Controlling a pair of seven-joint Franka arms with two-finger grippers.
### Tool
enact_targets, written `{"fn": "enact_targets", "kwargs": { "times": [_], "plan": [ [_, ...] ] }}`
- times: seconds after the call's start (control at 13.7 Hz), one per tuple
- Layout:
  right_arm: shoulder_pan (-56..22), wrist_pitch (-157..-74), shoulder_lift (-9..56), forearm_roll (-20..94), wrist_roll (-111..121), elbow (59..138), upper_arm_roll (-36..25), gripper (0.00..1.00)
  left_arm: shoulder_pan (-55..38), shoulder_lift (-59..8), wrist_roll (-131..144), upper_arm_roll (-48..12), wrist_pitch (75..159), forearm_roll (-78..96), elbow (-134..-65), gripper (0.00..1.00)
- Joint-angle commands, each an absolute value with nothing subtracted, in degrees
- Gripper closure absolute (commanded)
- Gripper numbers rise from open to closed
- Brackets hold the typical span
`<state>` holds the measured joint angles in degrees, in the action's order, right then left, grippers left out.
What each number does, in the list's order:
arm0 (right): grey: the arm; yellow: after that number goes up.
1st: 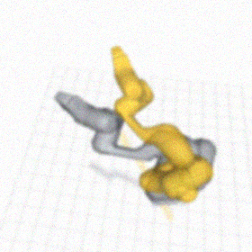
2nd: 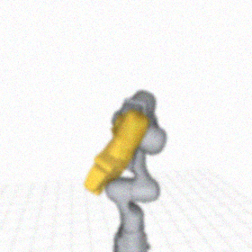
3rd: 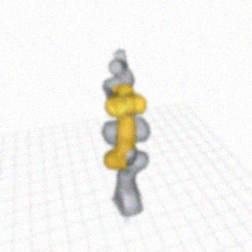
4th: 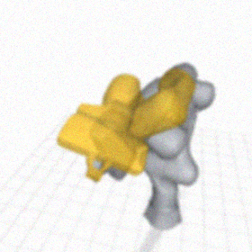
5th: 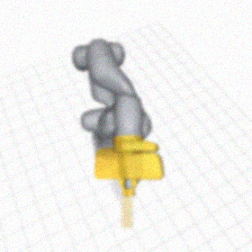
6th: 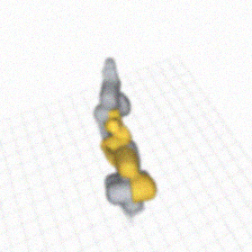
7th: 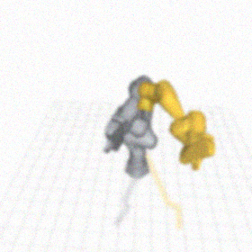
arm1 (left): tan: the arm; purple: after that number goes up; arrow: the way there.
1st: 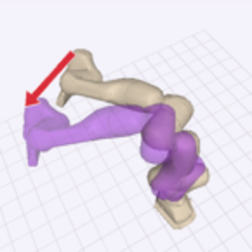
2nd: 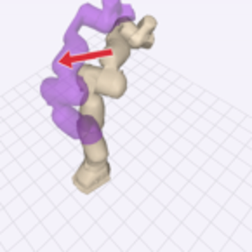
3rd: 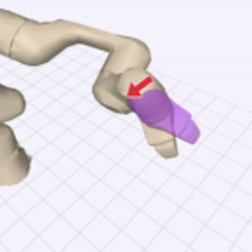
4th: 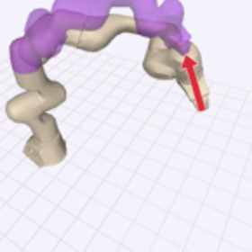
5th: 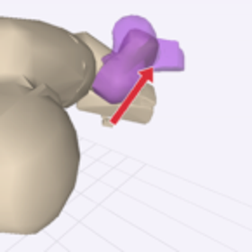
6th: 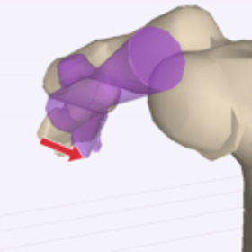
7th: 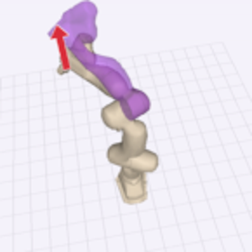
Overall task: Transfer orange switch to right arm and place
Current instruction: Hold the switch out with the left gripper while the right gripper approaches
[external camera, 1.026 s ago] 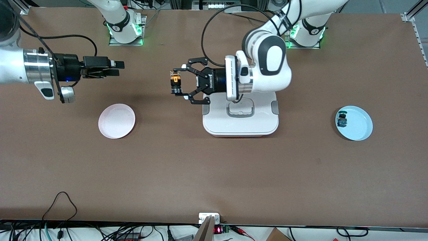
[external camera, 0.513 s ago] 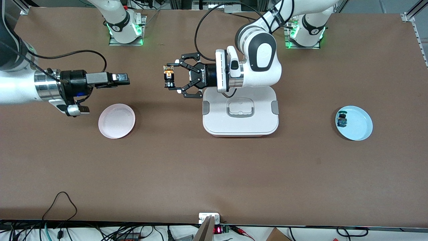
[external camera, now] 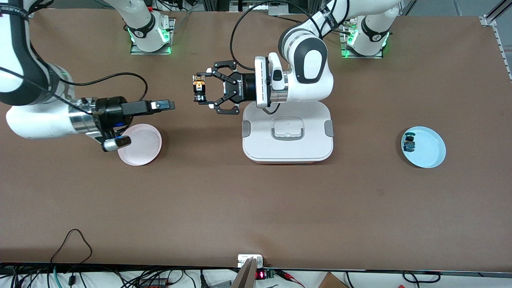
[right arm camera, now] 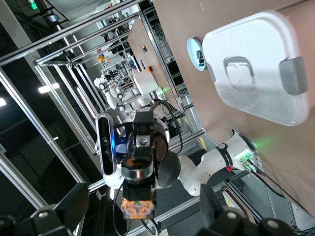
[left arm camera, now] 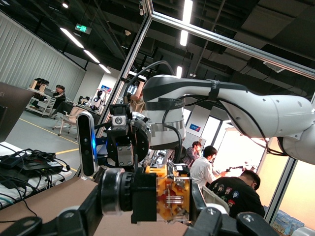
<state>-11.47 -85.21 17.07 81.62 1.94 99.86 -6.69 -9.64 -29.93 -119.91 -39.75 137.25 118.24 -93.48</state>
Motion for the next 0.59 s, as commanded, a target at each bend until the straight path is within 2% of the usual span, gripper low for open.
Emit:
{"fn": "enact_targets", "kwargs": {
  "times": [0.0, 0.51],
  "plan": [
    [-13.79, -86.31, 16.96, 82.97, 1.49, 99.49, -6.77, 0.0, -10.02, -30.67, -122.52, -39.64, 137.37, 120.41, -93.43, 0.77],
    [-17.84, -88.59, 16.7, 82.88, -3.43, 99.58, -6.59, 0.0, -10.11, -32.17, -125.51, -39.73, 137.29, 120.5, -93.78, 0.77]
  ]
}}
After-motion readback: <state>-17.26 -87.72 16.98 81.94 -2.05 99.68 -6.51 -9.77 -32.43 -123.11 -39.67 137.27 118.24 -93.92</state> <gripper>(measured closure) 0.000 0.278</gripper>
